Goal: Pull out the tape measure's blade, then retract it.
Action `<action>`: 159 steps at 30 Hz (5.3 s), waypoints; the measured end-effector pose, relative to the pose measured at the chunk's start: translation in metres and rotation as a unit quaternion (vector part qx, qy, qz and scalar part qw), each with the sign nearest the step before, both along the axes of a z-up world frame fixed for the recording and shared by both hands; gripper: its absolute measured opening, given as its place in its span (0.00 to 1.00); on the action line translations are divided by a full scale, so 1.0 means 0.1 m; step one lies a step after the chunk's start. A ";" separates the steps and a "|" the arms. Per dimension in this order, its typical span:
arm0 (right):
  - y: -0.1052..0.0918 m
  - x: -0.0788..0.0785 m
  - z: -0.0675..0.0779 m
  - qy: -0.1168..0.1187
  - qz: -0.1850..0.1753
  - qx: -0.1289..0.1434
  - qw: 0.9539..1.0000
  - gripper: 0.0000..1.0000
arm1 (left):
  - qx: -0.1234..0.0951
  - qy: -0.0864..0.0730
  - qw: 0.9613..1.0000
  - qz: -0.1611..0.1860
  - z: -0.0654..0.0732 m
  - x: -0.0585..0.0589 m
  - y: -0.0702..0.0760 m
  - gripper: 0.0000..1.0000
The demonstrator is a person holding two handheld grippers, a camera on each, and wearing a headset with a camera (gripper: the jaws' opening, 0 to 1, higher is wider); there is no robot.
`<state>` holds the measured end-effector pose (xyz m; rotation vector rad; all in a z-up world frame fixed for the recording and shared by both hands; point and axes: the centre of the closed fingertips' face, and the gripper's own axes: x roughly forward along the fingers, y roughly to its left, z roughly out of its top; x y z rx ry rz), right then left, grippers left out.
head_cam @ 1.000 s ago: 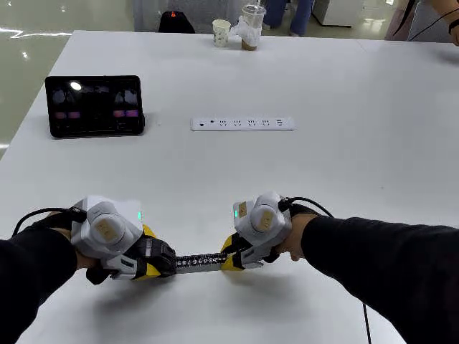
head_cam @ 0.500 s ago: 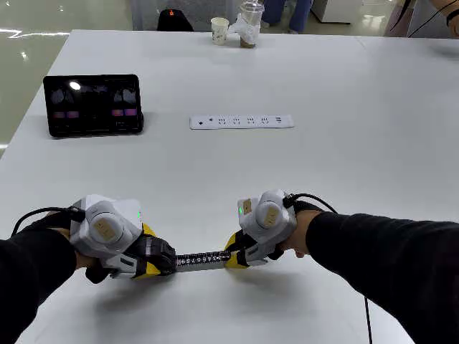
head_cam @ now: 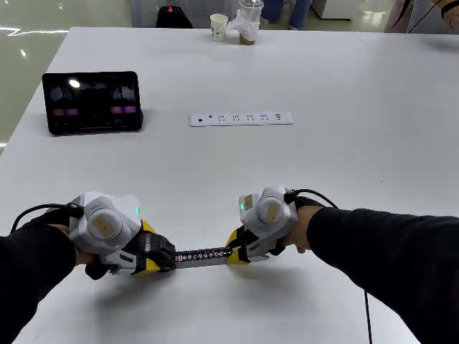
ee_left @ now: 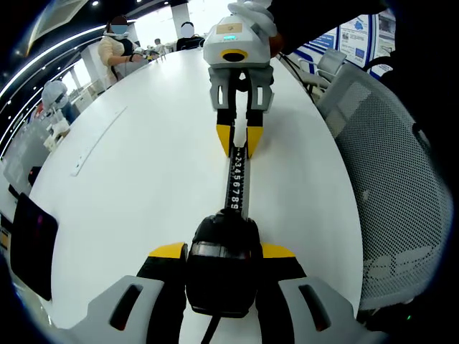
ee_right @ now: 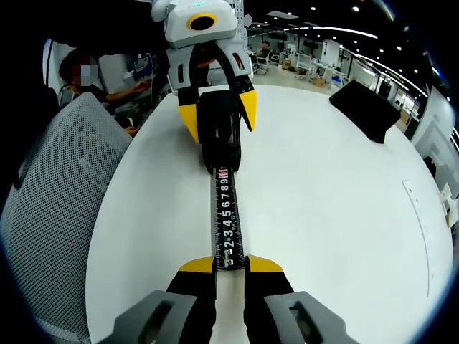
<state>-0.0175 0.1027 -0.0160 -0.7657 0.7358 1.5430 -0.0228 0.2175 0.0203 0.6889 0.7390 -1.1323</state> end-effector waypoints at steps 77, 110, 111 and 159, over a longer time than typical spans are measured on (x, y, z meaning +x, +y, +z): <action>-0.45 0.08 0.02 0.004 -0.017 -0.005 1.000 0.11 | 0.000 -0.001 1.000 0.001 0.00 -0.01 -0.01 0.31; -0.75 0.12 0.04 0.007 -0.027 -0.008 1.000 0.11 | -0.004 0.000 1.000 0.003 -0.01 0.01 0.00 0.31; -0.75 0.12 0.04 0.007 -0.027 -0.009 1.000 0.11 | -0.004 0.000 1.000 0.004 -0.01 0.01 0.00 0.31; -1.04 0.15 0.02 0.005 -0.042 -0.016 0.999 0.11 | -0.007 0.000 1.000 0.005 0.00 0.00 -0.01 0.31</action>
